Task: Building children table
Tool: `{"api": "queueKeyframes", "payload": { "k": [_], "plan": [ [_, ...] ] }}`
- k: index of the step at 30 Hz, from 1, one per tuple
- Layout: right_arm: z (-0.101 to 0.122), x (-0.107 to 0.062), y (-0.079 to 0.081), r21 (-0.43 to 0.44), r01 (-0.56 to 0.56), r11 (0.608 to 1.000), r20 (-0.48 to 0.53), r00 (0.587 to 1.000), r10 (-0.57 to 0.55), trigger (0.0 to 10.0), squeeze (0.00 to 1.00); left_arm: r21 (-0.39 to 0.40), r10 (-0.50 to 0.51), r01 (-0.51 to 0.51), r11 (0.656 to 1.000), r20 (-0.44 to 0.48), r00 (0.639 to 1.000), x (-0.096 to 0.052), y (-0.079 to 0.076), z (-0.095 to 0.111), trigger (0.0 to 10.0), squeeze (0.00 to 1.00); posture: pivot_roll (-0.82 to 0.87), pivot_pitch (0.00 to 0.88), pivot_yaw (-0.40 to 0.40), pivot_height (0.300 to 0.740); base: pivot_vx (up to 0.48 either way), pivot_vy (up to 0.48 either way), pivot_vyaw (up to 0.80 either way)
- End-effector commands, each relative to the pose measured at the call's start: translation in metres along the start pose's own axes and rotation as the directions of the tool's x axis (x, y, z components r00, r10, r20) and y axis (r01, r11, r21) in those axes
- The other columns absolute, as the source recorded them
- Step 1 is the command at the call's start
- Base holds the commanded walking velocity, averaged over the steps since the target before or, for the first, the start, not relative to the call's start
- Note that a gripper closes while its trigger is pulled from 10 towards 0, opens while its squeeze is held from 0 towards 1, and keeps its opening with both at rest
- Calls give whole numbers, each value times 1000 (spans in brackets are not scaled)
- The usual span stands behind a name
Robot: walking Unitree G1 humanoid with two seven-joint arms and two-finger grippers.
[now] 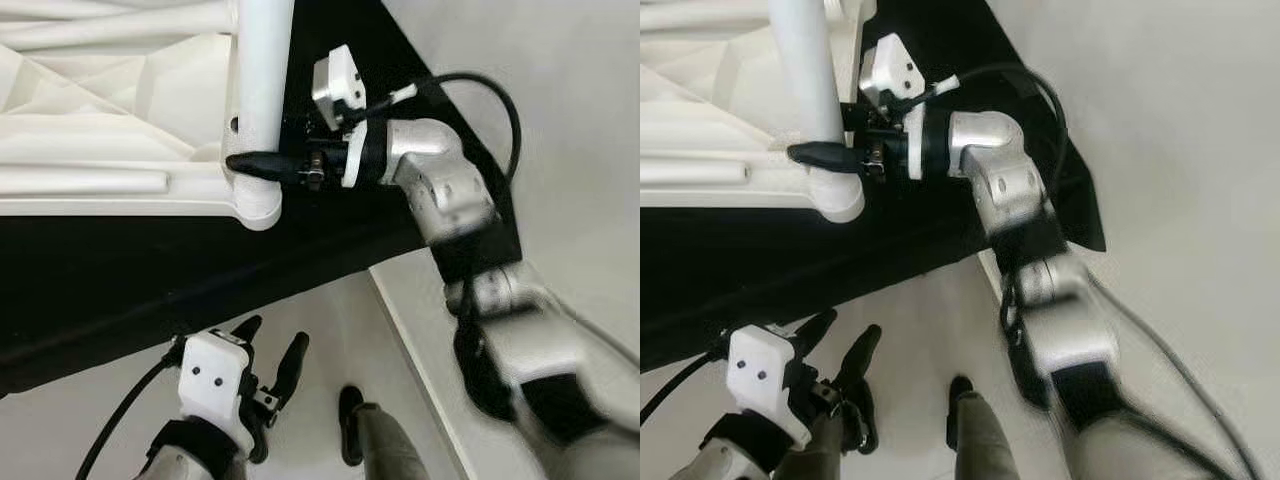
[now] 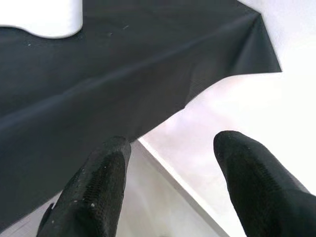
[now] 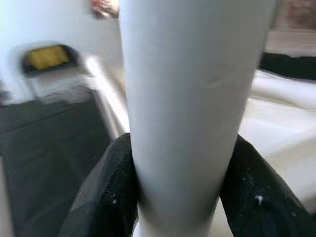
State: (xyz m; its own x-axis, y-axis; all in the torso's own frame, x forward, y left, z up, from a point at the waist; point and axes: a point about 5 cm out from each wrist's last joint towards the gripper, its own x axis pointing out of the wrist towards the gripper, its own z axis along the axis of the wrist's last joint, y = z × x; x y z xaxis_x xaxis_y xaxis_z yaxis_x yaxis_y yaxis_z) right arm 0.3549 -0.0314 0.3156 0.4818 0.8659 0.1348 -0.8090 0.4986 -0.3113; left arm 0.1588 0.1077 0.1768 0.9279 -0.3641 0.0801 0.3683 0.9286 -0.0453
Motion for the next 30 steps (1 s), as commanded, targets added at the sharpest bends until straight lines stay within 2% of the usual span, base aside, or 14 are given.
{"api": "queueKeyframes", "payload": {
  "k": [1,3,5,7,8,10,15,16,17,20,22,27,28,30],
  "plan": [
    [-52,-26,-23,14,383,924,-272,890,-365,0,0,1,0,0,1000,-31,1000,-4,-2,-5,10000,0,-21,404,-100,740,0,0,0],
    [-101,-59,36,64,507,860,-454,782,-427,0,0,-3,3,-3,1000,-31,1000,-5,-1,-4,10000,0,-13,417,-72,740,0,0,0],
    [-104,-58,48,92,478,874,-440,806,-395,0,0,-4,-1,1,1000,-33,999,-4,-1,-5,10000,0,-6,399,-67,740,0,0,0],
    [-104,-58,48,92,478,874,-440,806,-395,0,0,-4,-1,1,1000,-33,999,-4,-1,-5,10000,0,-6,399,-67,740,0,0,0],
    [-101,-40,45,82,468,880,-388,828,-405,0,0,-1,-10,10,1000,-36,999,-3,0,-7,10000,0,-4,380,-73,740,0,0,0],
    [-98,-32,41,80,478,875,-365,831,-420,0,0,1,-9,9,1000,-33,999,-2,0,-7,10000,0,-2,377,-78,740,0,0,0],
    [-88,-24,42,82,509,857,-358,818,-451,0,0,8,5,-4,1000,-24,1000,-1,1,-7,10000,0,-3,369,-77,740,0,0,0],
    [-84,-25,45,84,512,855,-360,816,-453,2000,0,10,7,-7,1000,-23,1000,0,1,-8,10000,0,-2,366,-77,740,0,0,0],
    [-81,-25,46,83,507,858,-348,821,-452,10000,0,11,8,-7,1000,-23,1000,0,2,-8,10000,0,-5,361,-76,740,0,0,0],
    [-76,-24,47,86,481,873,-318,843,-433,10000,0,12,7,-7,1000,-23,1000,0,2,-8,10000,0,-5,361,-76,740,0,0,0],
    [-62,-16,42,128,356,926,-202,923,-327,10000,0,12,1,0,1000,-21,1000,2,2,-8,10000,0,-9,359,-75,740,0,0,0],
    [-49,-11,32,130,280,951,-93,959,-269,10000,0,12,1,0,1000,-17,1000,4,3,-8,10000,0,-8,359,-79,740,0,0,0],
    [-46,-10,32,120,243,963,-66,970,-236,10000,1000,13,2,-2,1000,-15,1000,5,3,-8,10000,0,-8,358,-81,740,0,0,0],
    [-44,-9,31,111,215,970,-48,976,-211,10000,1000,13,3,-2,1000,-14,1000,5,3,-8,10000,0,-8,357,-81,740,0,0,0]
  ]
}}
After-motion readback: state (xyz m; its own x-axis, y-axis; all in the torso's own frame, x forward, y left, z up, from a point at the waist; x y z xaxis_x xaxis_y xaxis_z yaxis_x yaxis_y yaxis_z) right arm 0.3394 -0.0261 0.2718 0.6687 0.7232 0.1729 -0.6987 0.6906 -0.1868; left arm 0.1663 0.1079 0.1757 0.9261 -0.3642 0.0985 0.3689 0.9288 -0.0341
